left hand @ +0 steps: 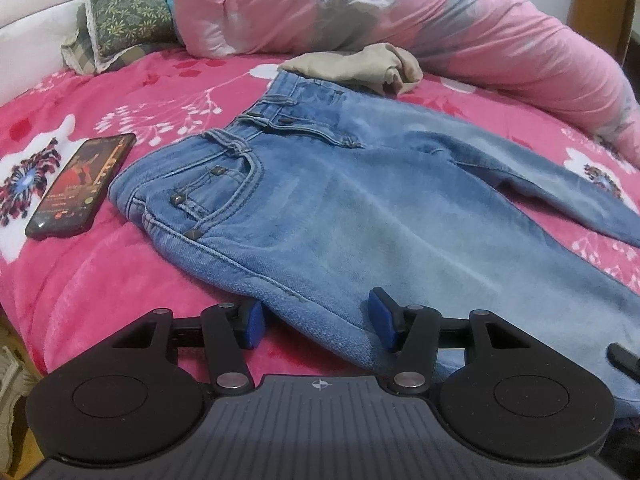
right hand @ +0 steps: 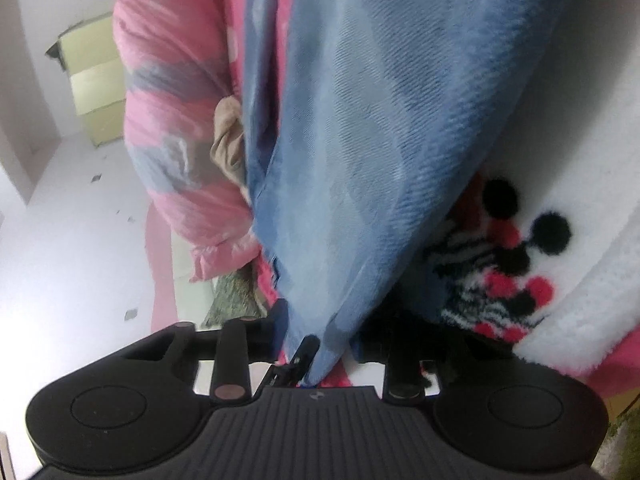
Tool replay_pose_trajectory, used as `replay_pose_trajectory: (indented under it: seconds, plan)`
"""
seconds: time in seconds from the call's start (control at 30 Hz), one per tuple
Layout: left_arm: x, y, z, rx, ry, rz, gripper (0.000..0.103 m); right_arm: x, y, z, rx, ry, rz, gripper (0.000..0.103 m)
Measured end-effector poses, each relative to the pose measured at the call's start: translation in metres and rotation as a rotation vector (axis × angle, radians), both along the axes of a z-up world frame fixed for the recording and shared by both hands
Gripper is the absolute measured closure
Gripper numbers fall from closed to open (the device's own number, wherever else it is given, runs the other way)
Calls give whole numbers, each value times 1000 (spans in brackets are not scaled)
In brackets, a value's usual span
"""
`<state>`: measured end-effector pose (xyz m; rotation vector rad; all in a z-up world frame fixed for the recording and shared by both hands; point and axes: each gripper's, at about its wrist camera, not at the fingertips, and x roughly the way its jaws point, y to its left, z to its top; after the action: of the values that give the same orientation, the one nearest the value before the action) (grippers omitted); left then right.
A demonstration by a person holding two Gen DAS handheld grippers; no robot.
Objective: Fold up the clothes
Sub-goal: 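Grasp both leg hems with the right gripper and lift them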
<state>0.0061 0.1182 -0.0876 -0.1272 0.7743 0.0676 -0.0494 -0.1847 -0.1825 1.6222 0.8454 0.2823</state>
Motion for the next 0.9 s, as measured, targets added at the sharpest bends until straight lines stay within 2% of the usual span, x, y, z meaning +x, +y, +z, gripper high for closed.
replay_pose_trajectory:
  seconds: [0.2, 0.9]
  plan:
    - [2, -5, 2, 32, 18, 2, 50, -3, 3, -1, -44, 29, -24, 92]
    - [5, -16, 1, 101, 31, 19, 50, -1, 1, -7, -36, 67, -39, 94]
